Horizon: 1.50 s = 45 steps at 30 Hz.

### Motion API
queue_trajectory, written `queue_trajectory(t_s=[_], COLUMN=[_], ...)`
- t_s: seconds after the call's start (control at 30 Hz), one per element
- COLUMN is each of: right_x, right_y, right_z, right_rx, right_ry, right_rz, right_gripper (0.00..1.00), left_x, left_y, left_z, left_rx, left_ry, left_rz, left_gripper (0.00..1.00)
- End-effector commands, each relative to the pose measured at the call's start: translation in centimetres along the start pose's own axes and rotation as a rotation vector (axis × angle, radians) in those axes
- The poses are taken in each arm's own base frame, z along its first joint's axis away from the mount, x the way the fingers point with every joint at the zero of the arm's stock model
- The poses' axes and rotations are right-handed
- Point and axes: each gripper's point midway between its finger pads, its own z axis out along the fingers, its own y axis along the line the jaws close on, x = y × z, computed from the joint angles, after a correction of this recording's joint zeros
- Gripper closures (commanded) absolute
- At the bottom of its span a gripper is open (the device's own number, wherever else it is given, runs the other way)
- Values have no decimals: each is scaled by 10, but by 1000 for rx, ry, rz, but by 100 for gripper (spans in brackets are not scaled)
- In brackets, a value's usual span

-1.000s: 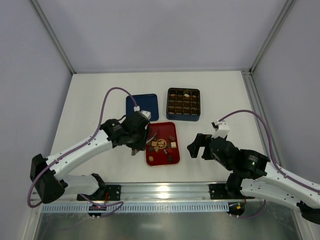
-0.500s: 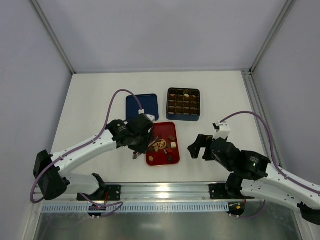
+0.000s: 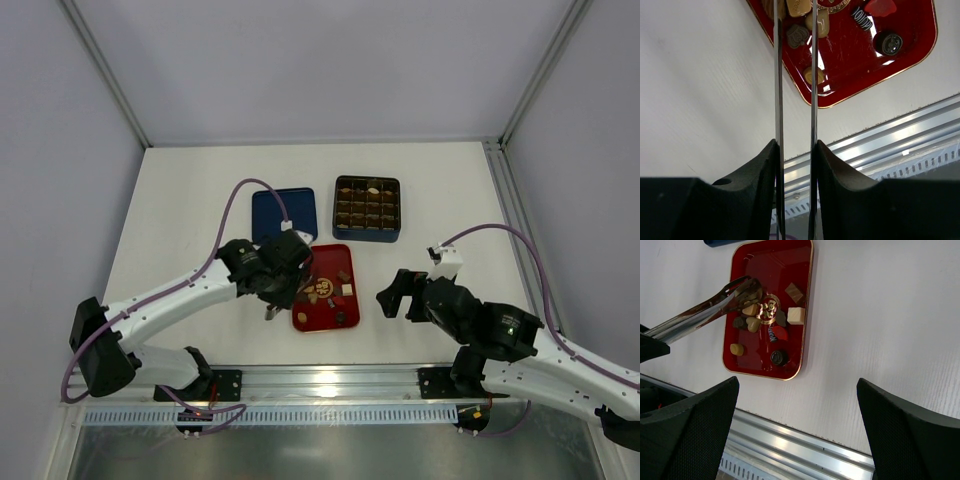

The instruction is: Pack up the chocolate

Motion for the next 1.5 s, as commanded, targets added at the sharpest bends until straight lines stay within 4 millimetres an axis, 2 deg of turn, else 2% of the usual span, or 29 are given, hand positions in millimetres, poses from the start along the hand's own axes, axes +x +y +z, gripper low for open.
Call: queue_trajectory(t_s=[0.0, 0.2, 0.4, 1.2, 1.47], right_x=[-4, -5, -7, -9, -12], right_y=[6, 6, 6, 0, -1], right_z=[0, 0, -2, -6, -9], right_rx=[-23, -22, -21, -9, -11], right_ry=[-21, -22, -27, -35, -47], right_rz=[26, 25, 25, 26, 29], right_gripper=[0, 0, 0, 0, 0], left_x=[-11, -15, -26, -65, -92], left_y=[-1, 0, 1, -15, -20], left_z=[-8, -7, -16, -37, -49], left_rx=[-7, -20, -28, 9, -1], left_ry=[-36, -47, -91, -186, -242], left_rz=[11, 15, 10, 5, 16], left_gripper=[67, 75, 81, 84, 85])
